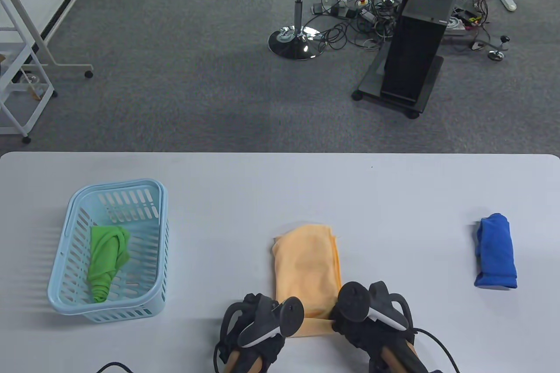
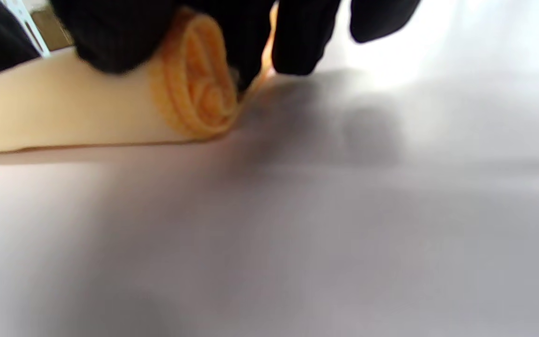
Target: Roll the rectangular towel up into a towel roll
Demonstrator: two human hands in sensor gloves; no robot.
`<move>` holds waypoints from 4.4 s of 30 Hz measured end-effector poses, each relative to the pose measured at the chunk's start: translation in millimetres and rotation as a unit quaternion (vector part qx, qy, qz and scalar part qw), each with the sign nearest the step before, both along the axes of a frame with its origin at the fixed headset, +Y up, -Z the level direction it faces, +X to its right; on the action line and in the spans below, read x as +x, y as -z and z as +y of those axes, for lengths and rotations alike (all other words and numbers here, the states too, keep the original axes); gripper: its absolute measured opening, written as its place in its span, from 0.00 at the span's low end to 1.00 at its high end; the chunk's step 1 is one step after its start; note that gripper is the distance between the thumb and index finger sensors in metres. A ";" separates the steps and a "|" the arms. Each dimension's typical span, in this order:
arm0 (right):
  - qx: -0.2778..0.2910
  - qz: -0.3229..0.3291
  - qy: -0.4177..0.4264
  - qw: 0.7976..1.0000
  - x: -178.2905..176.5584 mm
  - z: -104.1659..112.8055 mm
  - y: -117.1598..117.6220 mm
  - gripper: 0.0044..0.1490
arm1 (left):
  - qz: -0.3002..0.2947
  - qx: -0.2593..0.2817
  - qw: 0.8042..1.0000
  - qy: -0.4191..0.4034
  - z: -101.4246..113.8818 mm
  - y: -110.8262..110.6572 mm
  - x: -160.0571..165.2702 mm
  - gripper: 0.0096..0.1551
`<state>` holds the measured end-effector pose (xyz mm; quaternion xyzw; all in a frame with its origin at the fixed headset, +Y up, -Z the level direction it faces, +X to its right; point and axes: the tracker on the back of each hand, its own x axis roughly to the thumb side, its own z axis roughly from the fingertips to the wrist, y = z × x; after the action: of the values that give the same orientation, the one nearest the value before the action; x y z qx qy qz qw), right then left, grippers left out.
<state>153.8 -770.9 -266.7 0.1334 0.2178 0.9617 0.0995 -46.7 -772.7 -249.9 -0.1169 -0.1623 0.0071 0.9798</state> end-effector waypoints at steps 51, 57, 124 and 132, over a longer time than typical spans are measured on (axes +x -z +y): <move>0.127 -0.031 -0.015 0.991 -12.5 4.2 -3.7 0.35 | 0.017 0.024 0.997 0.067 -1.6 -3.5 10.3 0.30; 0.104 -0.022 -0.047 0.993 -15.5 -1.5 -2.8 0.30 | 0.055 0.019 0.996 0.068 -3.2 -3.1 8.0 0.35; 0.097 -0.040 0.017 0.994 8.7 7.2 2.6 0.32 | 0.073 0.020 0.994 -0.075 10.1 6.7 -6.4 0.35; 0.149 -0.044 0.034 0.987 8.0 20.0 -4.3 0.37 | 0.086 0.017 0.995 -0.045 2.5 8.1 -7.3 0.25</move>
<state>161.7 -750.9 -262.5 0.1117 0.0631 0.9844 0.1205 -54.0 -770.2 -258.1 -0.0915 -0.0831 0.0582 0.9906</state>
